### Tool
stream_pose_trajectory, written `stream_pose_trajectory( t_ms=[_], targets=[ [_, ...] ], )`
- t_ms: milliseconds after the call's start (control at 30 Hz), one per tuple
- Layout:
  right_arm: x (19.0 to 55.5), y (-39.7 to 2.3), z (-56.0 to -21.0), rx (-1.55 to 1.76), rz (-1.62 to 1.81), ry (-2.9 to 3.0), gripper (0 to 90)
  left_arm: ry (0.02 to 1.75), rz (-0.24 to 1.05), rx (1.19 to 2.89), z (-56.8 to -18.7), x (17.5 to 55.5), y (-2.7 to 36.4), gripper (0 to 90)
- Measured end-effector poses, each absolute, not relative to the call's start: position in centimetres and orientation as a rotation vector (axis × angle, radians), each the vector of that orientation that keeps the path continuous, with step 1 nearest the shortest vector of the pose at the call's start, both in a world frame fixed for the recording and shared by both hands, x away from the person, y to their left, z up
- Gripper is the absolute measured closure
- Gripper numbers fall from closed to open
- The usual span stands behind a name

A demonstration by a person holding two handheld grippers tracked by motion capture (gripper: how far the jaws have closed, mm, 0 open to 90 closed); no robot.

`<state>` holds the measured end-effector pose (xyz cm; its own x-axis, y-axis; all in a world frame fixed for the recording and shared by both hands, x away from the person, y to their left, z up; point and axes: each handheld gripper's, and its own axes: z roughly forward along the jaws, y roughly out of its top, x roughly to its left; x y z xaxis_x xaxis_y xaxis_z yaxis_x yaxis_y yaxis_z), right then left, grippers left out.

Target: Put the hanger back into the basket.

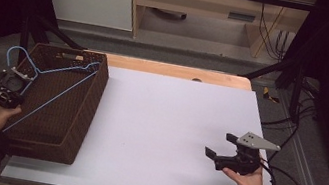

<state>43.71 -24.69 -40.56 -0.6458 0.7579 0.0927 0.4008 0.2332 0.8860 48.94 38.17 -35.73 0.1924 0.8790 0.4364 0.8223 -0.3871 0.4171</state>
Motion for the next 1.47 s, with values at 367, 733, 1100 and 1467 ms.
stream_pose_trajectory(
  t_ms=[367,733,1100,1467],
  targets=[
    [43.8,-24.6,-40.7,1.070,1.377,2.156,6.2,1.677,0.842,2.343,-38.1,49.7,37.4,82.9],
    [43.7,-24.8,-40.5,1.071,1.408,2.125,6.1,1.340,0.861,1.949,-33.9,43.8,35.6,44.4],
    [43.6,-24.9,-40.4,1.077,1.421,2.105,5.5,1.008,0.659,1.782,-34.3,41.7,29.6,15.7],
    [43.6,-25.3,-40.5,1.096,1.432,2.074,4.9,0.919,0.590,1.803,-36.0,41.0,27.1,10.2]
  ],
)
